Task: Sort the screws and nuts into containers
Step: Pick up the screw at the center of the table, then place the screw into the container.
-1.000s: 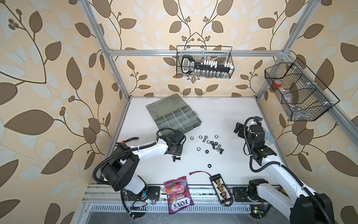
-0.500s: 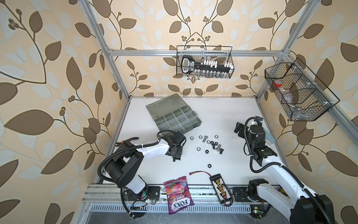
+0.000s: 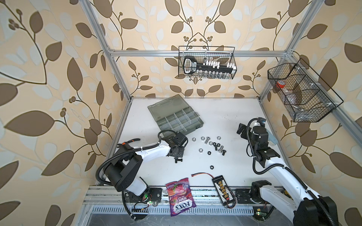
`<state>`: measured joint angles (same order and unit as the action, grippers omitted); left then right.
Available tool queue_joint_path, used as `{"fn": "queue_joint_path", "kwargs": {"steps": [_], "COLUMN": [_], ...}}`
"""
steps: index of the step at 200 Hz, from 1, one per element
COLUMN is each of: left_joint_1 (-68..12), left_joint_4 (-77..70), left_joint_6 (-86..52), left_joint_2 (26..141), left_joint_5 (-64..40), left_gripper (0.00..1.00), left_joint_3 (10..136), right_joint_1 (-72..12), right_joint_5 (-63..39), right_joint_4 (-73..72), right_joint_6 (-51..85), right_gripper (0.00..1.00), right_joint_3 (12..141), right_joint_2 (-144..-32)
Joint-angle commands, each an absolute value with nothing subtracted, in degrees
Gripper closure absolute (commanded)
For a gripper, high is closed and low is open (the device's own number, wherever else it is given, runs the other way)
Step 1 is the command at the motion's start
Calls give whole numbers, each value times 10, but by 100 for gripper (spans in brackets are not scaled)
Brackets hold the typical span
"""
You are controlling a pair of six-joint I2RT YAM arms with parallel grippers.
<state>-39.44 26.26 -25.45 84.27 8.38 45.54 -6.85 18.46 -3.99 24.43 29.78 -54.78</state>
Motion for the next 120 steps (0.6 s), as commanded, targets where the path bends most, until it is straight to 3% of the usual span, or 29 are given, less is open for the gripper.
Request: {"fn": "queue_joint_path", "kwargs": {"steps": [1,72,120], "left_joint_1": [-396,-359,-282], "left_joint_4": [284,265,236], "left_joint_6": [-244,-118,-30], "left_joint_2": [774,811,874], "left_joint_5": [111,150,76], "left_gripper": [88,88,89], "left_joint_3": [501,610,651], "right_joint_1": [-71,-71,-71], "right_joint_5": [186,161,162], "right_joint_4": [-35,-37,-34], "right_joint_6": [247,239,237], "right_gripper": [0,0,0], "right_joint_3": [294,297,292], "right_joint_2": [-540,-548,-539]}}
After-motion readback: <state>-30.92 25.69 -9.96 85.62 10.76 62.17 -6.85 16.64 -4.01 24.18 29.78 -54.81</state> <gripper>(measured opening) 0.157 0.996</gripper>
